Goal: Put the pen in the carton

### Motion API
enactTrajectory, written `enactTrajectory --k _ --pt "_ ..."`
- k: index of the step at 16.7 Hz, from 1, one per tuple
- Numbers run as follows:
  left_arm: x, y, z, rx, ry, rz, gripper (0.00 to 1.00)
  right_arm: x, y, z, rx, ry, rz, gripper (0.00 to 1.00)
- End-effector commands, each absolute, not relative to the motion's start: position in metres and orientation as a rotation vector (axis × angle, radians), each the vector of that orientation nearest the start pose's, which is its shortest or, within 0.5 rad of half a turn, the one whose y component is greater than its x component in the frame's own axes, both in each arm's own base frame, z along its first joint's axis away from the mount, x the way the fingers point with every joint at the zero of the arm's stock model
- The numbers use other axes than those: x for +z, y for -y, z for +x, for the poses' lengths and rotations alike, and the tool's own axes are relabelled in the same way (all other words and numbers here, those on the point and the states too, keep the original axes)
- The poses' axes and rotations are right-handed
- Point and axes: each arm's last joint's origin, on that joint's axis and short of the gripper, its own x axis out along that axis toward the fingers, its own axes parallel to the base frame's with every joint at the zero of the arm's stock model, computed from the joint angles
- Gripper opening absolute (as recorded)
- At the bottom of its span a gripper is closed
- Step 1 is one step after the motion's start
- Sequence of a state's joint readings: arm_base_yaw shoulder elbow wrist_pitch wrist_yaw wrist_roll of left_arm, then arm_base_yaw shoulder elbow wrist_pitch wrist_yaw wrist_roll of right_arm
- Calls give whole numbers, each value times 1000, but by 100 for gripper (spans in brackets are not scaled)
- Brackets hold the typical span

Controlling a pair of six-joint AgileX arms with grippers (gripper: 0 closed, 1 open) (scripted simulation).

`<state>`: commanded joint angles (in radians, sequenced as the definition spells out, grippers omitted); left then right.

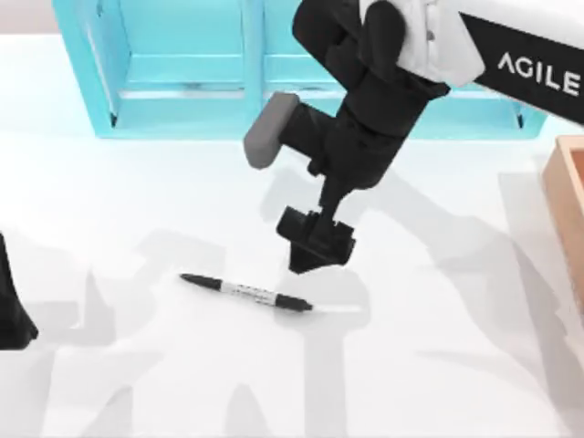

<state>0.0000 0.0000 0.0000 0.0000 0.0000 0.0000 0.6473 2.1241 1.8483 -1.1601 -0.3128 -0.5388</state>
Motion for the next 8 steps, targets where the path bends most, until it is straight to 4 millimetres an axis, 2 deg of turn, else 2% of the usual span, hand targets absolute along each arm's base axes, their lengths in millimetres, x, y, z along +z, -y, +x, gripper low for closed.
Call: enactTrajectory --k 4,8 --pt "160 1 106 0 0 0 100 203 -297 353 1198 -1292 -674 100" --pt "160 1 106 0 0 0 100 189 -312 364 1202 -1339 -681 100"
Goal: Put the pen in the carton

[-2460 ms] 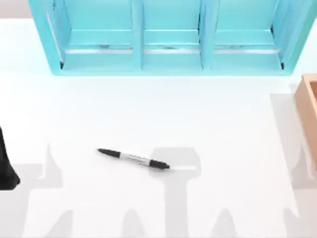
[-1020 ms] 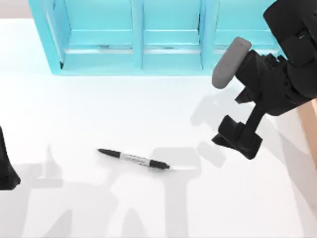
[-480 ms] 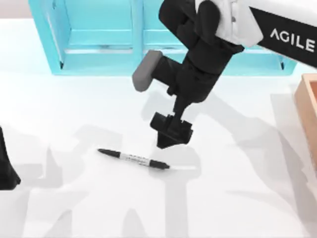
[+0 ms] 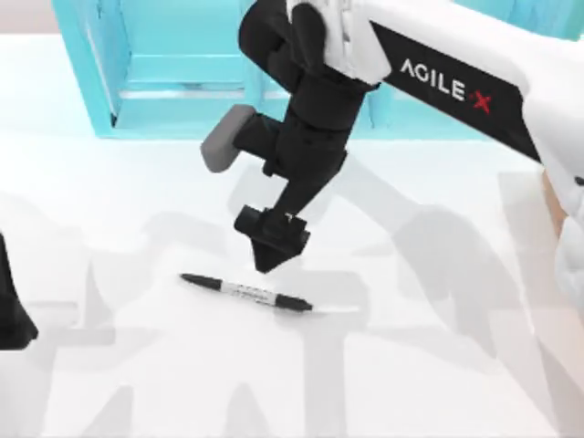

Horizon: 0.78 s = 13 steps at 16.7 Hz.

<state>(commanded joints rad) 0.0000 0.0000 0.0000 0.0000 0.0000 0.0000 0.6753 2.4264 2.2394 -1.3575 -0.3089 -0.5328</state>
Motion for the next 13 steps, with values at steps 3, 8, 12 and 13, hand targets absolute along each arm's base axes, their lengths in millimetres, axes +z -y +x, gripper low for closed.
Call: enactTrajectory --k 3,8,12,13 --pt "160 1 106 0 0 0 100 180 -320 368 1209 -1365 -686 100" --pt "160 1 106 0 0 0 100 177 -322 369 1212 -1374 -689 100" --pt "160 1 106 0 0 0 100 176 -320 371 1208 -1373 -685 100" --pt "160 1 106 0 0 0 100 173 -322 369 1210 -1375 -687 100"
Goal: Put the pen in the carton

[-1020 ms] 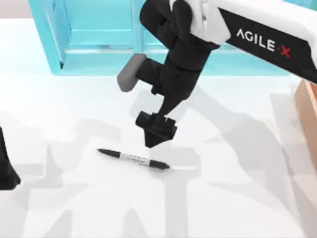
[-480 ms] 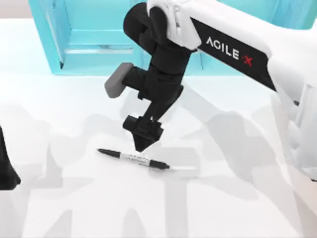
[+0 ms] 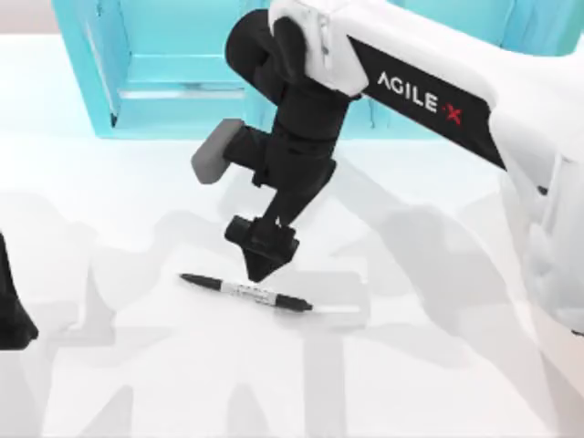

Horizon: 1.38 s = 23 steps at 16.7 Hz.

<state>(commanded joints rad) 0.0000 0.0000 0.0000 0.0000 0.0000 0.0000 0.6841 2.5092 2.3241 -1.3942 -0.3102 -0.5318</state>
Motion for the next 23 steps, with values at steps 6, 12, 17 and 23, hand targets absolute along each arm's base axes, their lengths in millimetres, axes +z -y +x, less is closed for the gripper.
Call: enactTrajectory --k 6,12,17,23 --pt "160 1 106 0 0 0 100 108 -341 358 1212 -1361 -687 100" --pt "160 1 106 0 0 0 100 82 -346 348 1212 -1374 -689 100" --pt "160 1 106 0 0 0 100 82 -346 348 1212 -1374 -689 70" --pt "160 1 106 0 0 0 100 82 -346 348 1212 -1374 -689 25"
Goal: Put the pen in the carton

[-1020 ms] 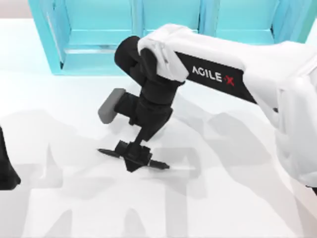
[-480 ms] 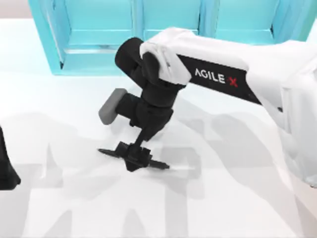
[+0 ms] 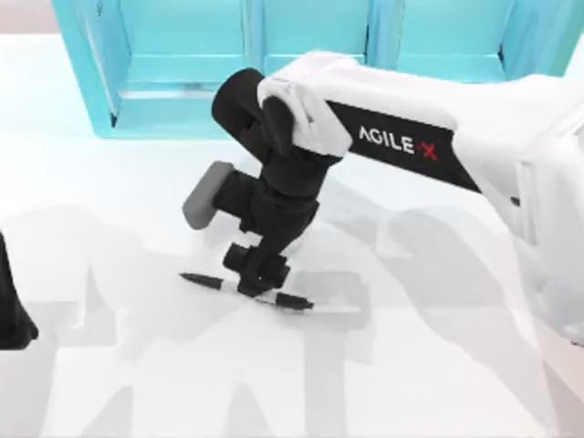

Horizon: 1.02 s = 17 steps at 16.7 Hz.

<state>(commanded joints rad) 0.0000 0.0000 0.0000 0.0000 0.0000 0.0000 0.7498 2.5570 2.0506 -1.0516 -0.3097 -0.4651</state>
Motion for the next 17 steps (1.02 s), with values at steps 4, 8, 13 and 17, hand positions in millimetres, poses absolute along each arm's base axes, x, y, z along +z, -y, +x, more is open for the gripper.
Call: enactTrajectory --k 4,8,13,17 --pt "160 1 106 0 0 0 100 82 -346 348 1212 -1374 -689 0" --pt "160 1 106 0 0 0 100 82 -346 348 1212 -1374 -689 0" --pt "160 1 106 0 0 0 100 116 -334 361 1156 -1289 -730 0" --pt "160 1 106 0 0 0 100 139 -338 364 1158 -1296 -734 0"
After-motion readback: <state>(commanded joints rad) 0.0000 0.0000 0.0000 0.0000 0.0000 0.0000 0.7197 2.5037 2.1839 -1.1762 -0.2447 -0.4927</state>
